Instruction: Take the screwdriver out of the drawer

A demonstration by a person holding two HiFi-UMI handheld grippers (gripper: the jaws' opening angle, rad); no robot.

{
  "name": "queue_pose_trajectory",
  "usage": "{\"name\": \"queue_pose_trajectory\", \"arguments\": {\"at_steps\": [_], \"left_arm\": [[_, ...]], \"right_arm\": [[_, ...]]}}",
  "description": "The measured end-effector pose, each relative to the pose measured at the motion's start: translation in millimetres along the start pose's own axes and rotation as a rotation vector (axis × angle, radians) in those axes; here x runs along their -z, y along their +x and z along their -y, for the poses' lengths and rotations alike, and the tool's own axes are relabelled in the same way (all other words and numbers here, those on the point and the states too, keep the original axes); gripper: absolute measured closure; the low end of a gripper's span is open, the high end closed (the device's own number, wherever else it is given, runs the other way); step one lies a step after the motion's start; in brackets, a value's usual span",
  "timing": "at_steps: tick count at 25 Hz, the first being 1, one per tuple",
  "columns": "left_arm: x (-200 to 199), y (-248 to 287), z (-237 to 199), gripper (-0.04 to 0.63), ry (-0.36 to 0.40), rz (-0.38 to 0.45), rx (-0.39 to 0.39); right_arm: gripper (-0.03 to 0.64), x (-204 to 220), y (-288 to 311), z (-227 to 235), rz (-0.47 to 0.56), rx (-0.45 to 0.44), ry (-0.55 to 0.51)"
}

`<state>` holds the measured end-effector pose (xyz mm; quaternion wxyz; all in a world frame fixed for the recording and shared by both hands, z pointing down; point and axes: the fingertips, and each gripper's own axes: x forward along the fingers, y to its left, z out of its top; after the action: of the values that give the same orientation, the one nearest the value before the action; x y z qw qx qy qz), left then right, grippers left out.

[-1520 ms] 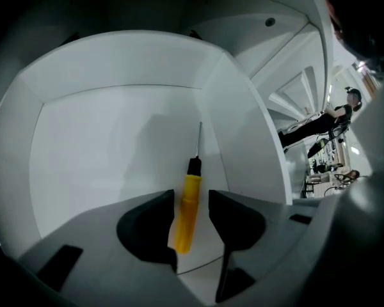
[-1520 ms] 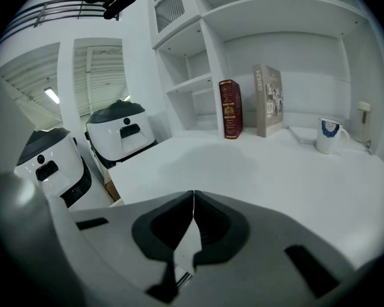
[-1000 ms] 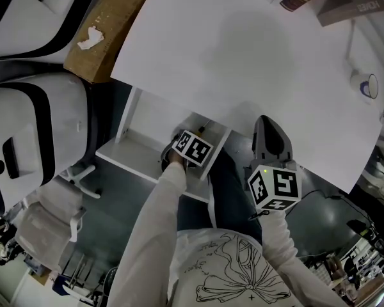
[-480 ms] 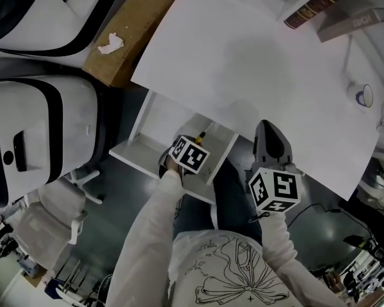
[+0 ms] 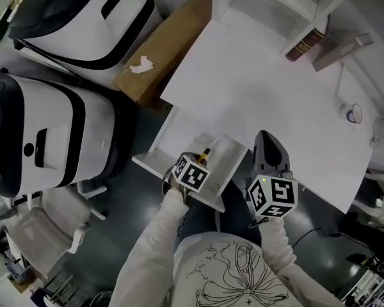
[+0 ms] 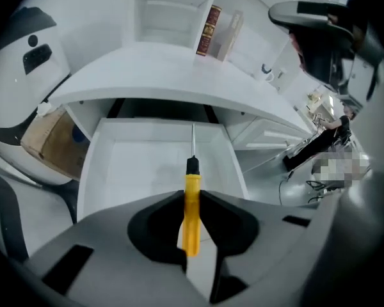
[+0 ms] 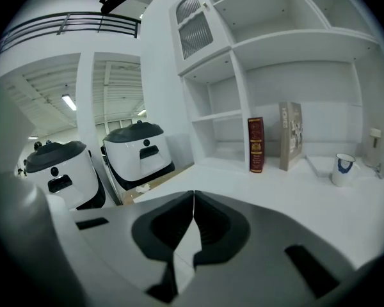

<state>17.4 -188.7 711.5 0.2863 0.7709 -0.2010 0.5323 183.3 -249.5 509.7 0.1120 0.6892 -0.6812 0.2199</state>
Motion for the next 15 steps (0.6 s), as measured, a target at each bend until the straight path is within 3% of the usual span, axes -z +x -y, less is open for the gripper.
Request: {"name": "queue_pose_trajectory", "arguments": {"at_steps": [15], "left_arm": [[-44.9,-147.9,-11.4,0.525,-0.092,0.378,-0.101]], "right_arm": [[0.614,-83.4,-29.4,-66.0,0.158,-0.089,-0.081]]}}
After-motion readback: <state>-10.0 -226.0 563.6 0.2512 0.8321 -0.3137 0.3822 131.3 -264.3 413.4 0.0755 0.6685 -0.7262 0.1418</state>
